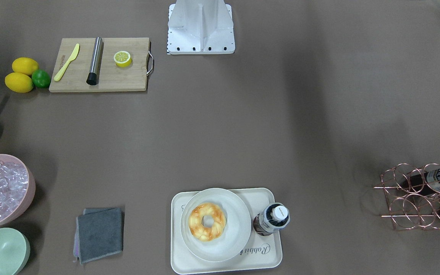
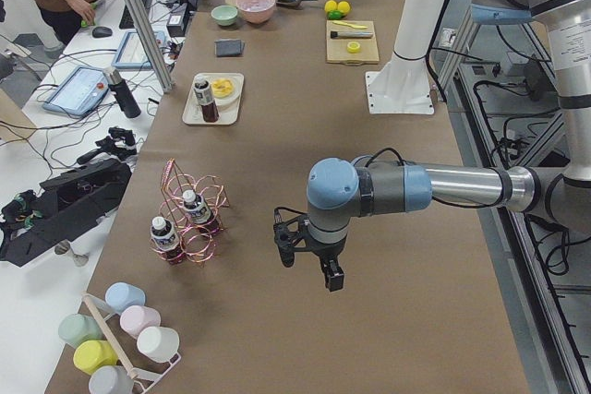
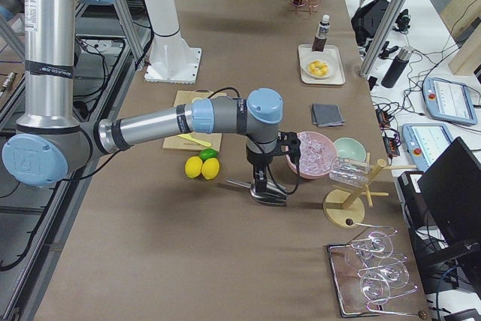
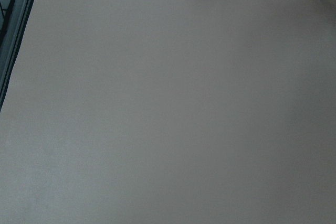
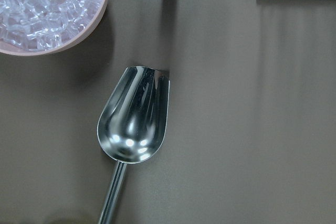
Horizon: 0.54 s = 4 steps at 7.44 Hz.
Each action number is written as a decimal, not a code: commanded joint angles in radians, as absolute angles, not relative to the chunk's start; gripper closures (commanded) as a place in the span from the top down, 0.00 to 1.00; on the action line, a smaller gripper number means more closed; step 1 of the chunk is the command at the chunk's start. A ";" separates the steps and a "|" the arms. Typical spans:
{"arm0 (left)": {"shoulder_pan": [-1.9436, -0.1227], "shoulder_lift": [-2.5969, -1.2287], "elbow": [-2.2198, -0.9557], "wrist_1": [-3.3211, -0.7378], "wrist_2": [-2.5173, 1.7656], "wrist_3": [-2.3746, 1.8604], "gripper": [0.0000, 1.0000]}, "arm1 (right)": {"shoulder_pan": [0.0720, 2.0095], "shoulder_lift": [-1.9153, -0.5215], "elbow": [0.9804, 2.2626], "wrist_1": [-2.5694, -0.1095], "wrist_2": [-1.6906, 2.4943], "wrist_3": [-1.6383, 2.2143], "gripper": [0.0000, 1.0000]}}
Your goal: Place donut on tray
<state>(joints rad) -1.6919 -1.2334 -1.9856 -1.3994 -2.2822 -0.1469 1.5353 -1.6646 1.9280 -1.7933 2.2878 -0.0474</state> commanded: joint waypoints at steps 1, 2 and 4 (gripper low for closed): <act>-1.692 -1.233 -1.993 -1.399 -2.283 -0.147 0.98 | 1.546 -1.672 1.933 -1.795 2.289 -0.049 1.00; -1.692 -1.233 -1.997 -1.399 -2.283 -0.147 0.98 | 1.548 -1.672 1.933 -1.795 2.289 -0.049 1.00; -1.690 -1.235 -2.002 -1.399 -2.283 -0.147 0.98 | 1.549 -1.672 1.933 -1.795 2.289 -0.049 1.00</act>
<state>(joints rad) -1.6916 -1.2335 -1.9985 -1.3990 -2.2826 -0.1472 1.5471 -1.6716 1.9320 -1.7947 2.2887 -0.0492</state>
